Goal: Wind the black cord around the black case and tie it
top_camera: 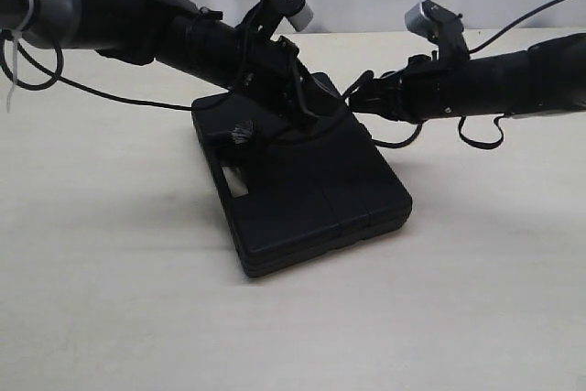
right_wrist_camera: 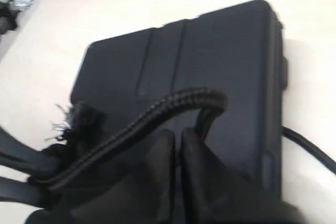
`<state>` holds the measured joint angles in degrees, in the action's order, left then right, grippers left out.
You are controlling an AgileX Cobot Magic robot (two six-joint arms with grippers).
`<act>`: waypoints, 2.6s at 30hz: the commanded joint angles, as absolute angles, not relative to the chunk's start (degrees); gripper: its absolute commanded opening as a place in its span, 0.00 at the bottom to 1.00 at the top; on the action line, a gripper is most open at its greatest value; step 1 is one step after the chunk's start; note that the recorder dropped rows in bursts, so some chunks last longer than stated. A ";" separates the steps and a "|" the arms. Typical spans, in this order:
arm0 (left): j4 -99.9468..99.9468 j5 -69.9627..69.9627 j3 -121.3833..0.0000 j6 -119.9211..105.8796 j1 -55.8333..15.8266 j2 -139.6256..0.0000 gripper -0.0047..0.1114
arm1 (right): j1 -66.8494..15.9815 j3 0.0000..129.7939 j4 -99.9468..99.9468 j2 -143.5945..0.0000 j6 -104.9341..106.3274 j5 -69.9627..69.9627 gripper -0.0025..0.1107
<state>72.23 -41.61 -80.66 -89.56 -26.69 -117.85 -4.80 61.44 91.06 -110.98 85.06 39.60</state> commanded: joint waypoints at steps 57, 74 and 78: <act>69.64 -35.32 -80.73 -89.49 -26.42 -117.16 0.04 | -3.66 108.38 2.59 -142.75 -2.55 47.79 0.23; 69.64 -35.32 -80.73 -89.49 -26.42 -117.16 0.04 | -6.14 83.62 30.34 -130.61 35.22 16.18 0.06; 69.64 -33.34 -80.73 -89.49 -26.42 -117.16 0.04 | -6.14 75.10 41.67 -124.80 51.07 9.84 0.06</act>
